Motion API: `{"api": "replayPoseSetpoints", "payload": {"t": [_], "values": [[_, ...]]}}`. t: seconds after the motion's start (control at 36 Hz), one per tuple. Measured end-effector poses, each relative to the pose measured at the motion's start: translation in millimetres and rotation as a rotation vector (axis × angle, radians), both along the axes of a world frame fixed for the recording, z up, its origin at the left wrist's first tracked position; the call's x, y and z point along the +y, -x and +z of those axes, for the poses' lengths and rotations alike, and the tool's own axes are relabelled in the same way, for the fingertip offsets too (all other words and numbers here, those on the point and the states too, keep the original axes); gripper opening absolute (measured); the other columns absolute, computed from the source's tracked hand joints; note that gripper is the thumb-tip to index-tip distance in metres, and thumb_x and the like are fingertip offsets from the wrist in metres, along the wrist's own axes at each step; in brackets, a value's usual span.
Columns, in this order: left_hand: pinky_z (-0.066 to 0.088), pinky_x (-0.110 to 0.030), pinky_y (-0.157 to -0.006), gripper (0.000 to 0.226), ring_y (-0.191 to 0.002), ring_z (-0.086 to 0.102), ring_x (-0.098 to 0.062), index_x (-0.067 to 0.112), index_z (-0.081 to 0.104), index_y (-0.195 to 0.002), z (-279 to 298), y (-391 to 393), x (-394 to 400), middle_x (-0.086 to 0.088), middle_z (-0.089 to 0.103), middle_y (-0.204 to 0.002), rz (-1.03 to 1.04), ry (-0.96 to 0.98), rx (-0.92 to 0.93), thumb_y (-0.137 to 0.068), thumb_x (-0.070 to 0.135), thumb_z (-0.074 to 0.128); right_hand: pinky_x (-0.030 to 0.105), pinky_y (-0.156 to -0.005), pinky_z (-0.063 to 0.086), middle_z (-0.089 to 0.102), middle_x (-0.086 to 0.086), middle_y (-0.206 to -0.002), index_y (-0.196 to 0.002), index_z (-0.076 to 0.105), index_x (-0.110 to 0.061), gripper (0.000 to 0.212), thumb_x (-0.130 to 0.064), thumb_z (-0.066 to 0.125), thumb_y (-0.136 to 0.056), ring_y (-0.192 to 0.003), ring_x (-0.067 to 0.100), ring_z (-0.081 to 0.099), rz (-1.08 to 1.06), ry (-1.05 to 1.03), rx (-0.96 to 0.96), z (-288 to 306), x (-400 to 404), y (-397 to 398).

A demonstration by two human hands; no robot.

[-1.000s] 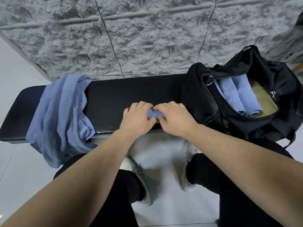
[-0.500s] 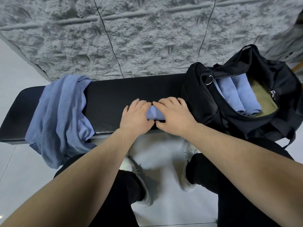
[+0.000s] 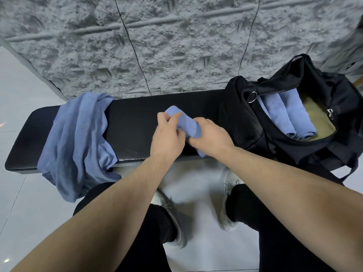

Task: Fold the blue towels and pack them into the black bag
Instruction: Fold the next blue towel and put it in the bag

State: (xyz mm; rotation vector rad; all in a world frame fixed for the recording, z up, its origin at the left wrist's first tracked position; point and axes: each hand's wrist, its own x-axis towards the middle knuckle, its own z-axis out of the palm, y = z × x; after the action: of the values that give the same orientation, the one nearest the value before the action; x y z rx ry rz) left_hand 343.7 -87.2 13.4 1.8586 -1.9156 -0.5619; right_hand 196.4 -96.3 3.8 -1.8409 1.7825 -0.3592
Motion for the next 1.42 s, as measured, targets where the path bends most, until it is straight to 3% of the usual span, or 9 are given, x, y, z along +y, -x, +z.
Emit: {"api": "replayPoseSetpoints", "payload": {"t": [0.28, 0.53, 0.69, 0.83, 0.94, 1.06, 1.17, 1.33, 1.42], "values": [[0.048, -0.024, -0.076, 0.041, -0.081, 0.056, -0.008, 0.024, 0.045, -0.139, 28, 33, 12, 0.003, 0.031, -0.136, 0.286, -0.128, 0.622, -0.098, 0.022, 0.048, 0.036, -0.073, 0.050, 0.052, -0.003, -0.118, -0.133, 0.046, -0.025, 0.059, -0.046, 0.069, -0.083, -0.097, 0.018, 0.058, -0.068, 0.129, -0.109, 17, 12, -1], [0.045, -0.028, -0.086, 0.067, -0.115, 0.049, -0.016, 0.027, 0.026, -0.148, 45, 53, 16, 0.005, 0.031, -0.142, 0.561, -0.164, 0.961, -0.092, 0.033, 0.063, 0.037, -0.086, 0.048, 0.050, 0.003, -0.128, -0.142, 0.042, -0.019, 0.066, -0.038, 0.067, -0.084, -0.113, 0.023, 0.051, 0.015, 0.301, -0.061, 32, 37, -3], [0.052, -0.045, -0.095, 0.087, -0.111, 0.056, -0.023, 0.032, 0.018, -0.153, 55, 54, 14, -0.001, 0.042, -0.142, 0.698, -0.219, 1.023, -0.086, 0.033, 0.073, 0.035, -0.085, 0.046, 0.049, 0.000, -0.125, -0.141, 0.042, -0.021, 0.068, -0.038, 0.071, -0.082, -0.111, 0.020, 0.049, 0.042, 0.325, -0.140, 42, 55, -3], [0.053, -0.046, -0.092, 0.067, -0.107, 0.061, -0.025, 0.032, 0.030, -0.149, 66, 46, 15, -0.006, 0.060, -0.126, 0.680, -0.298, 1.133, -0.092, 0.023, 0.065, 0.027, -0.097, 0.042, 0.047, -0.004, -0.125, -0.144, 0.042, -0.030, 0.067, -0.032, 0.069, -0.082, -0.117, 0.011, 0.048, 0.093, 0.123, -0.428, 55, 61, 7], [0.053, -0.042, -0.086, 0.054, -0.102, 0.064, -0.025, 0.020, 0.043, -0.141, 79, 48, 9, -0.012, 0.062, -0.123, 0.621, -0.282, 1.202, -0.091, 0.023, 0.065, 0.012, -0.089, 0.039, 0.054, 0.000, -0.119, -0.129, 0.060, -0.024, 0.037, -0.027, 0.064, -0.093, -0.101, 0.004, 0.054, -0.098, 0.106, -0.732, 77, 50, 18], [0.059, -0.042, -0.079, 0.066, -0.099, 0.070, -0.029, 0.018, 0.054, -0.135, 94, 67, 5, -0.012, 0.069, -0.116, 0.548, -0.373, 1.337, -0.074, 0.026, 0.075, 0.030, -0.096, 0.049, 0.061, -0.001, -0.123, -0.137, 0.050, -0.024, 0.046, -0.043, 0.058, -0.096, -0.108, 0.012, 0.060, -0.301, -0.134, -0.893, 98, 34, 37], [0.057, -0.039, -0.079, 0.045, -0.099, 0.068, -0.028, 0.010, 0.060, -0.125, 109, 97, 5, -0.013, 0.068, -0.115, 0.535, -0.386, 1.348, -0.085, 0.027, 0.071, 0.034, -0.074, 0.054, 0.074, 0.011, -0.099, -0.115, 0.067, -0.012, 0.040, -0.046, 0.057, -0.096, -0.081, 0.024, 0.070, -0.392, -0.451, -1.175, 117, 28, 63], [0.056, -0.048, -0.082, 0.078, -0.094, 0.067, -0.028, 0.022, 0.041, -0.143, 121, 140, 0, -0.015, 0.062, -0.129, 0.352, -0.375, 1.237, -0.073, 0.035, 0.072, 0.029, -0.065, 0.054, 0.072, 0.009, -0.085, -0.094, 0.069, -0.011, 0.032, -0.040, 0.057, -0.098, -0.075, 0.023, 0.069, -0.404, -0.490, -1.276, 137, 32, 90], [0.059, -0.047, -0.075, 0.064, -0.092, 0.069, -0.030, 0.036, 0.029, -0.146, 118, 159, -7, -0.010, 0.061, -0.124, 0.332, -0.340, 1.134, -0.091, 0.029, 0.060, 0.023, -0.053, 0.053, 0.071, 0.006, -0.092, -0.120, 0.064, -0.016, 0.031, -0.037, 0.049, -0.103, -0.067, 0.017, 0.071, -0.379, -0.426, -1.212, 140, 31, 109]]}}
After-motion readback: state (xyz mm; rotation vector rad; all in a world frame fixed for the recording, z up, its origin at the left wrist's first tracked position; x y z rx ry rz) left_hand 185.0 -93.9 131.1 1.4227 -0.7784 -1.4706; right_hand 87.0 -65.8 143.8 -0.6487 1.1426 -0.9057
